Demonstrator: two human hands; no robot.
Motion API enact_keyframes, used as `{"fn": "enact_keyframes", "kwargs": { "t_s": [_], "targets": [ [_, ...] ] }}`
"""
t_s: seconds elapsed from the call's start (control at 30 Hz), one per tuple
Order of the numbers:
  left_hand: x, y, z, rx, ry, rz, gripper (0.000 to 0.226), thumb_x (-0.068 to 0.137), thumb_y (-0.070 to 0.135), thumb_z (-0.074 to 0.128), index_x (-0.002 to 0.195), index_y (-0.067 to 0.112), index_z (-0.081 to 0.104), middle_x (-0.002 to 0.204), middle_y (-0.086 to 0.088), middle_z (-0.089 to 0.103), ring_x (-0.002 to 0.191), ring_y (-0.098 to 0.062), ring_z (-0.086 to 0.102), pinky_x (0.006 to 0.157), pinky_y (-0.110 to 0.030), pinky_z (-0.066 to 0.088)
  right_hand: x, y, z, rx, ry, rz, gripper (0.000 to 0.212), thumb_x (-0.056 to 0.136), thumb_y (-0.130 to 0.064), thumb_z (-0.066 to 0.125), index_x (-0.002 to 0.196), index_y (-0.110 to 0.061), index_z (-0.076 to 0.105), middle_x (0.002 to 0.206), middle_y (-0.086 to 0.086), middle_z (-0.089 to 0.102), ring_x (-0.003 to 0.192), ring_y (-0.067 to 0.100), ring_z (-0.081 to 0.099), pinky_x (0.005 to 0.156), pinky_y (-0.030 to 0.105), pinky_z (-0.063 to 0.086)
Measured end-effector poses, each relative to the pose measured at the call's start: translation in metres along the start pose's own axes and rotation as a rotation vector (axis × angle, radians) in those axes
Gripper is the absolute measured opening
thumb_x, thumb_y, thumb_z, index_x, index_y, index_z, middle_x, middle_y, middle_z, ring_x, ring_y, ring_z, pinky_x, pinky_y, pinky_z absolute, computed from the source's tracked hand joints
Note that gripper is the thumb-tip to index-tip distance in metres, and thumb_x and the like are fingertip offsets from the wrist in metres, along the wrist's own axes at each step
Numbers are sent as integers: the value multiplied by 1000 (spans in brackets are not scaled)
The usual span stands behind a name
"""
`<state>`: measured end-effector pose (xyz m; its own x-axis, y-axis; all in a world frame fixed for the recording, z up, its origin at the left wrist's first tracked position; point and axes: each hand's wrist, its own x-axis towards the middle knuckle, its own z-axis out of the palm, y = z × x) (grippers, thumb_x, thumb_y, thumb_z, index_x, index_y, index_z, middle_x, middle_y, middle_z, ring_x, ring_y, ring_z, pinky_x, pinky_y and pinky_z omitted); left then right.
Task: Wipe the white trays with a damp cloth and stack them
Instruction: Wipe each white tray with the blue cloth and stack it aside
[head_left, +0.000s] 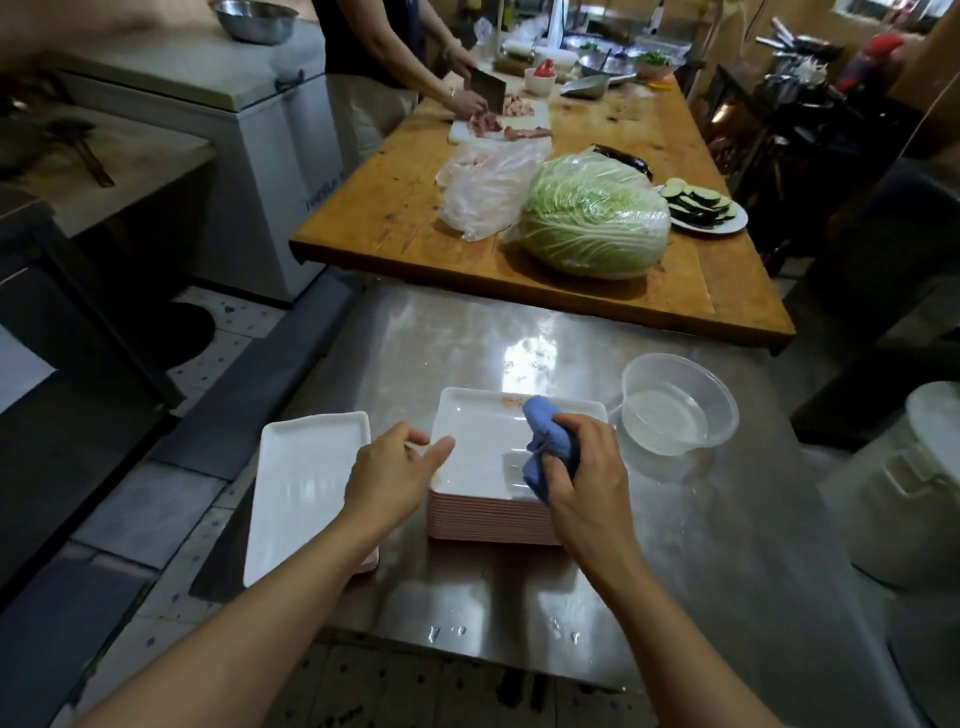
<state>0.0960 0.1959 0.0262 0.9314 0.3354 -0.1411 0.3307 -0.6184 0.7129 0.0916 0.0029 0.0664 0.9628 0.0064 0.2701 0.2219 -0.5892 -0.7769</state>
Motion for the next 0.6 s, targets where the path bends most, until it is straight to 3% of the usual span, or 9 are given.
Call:
{"fn": "enact_keyframes", "kwargs": {
  "t_s": [0.1, 0.17, 0.33, 0.47, 0.6],
  "targets": [
    [6, 11, 7, 55, 12, -23, 28, 79, 34, 70, 96, 21, 52, 76, 6, 58, 75, -14, 55, 58, -26, 38, 5, 8, -5, 14, 5, 8, 25, 84, 6, 54, 106, -6, 58, 106, 5, 55, 94, 11, 50, 80, 3, 33],
    [9, 10, 10, 86, 29, -27, 22, 79, 24, 69, 92, 19, 52, 75, 5, 57, 76, -16, 56, 60, -27, 40, 7, 12, -10, 26, 23, 21, 25, 83, 6, 53, 105, -7, 58, 105, 3, 54, 94, 10, 50, 79, 2, 32],
    [12, 9, 12, 119, 88, 9, 14, 84, 19, 66, 87, 18, 52, 77, 4, 56, 75, -17, 56, 64, -30, 46, 13, 17, -17, 33, 51, 26, 29, 84, 5, 54, 98, -20, 53, 97, -10, 48, 90, 3, 48, 77, 0, 32],
    [14, 6, 11, 35, 95, 2, 14, 83, 16, 65, 86, 19, 51, 72, 8, 54, 67, -9, 51, 59, -26, 39, 17, 11, -7, 79, -2, -34, 25, 83, 8, 53, 101, -8, 58, 94, -8, 52, 89, -14, 47, 75, -1, 32],
    [11, 4, 14, 3, 85, -13, 16, 85, 17, 64, 90, 19, 49, 74, 8, 53, 67, -7, 51, 54, -18, 38, 18, 3, 24, 51, -139, -74, 25, 84, 4, 53, 107, -6, 56, 107, 2, 53, 92, 5, 47, 78, 4, 34]
  ]
}}
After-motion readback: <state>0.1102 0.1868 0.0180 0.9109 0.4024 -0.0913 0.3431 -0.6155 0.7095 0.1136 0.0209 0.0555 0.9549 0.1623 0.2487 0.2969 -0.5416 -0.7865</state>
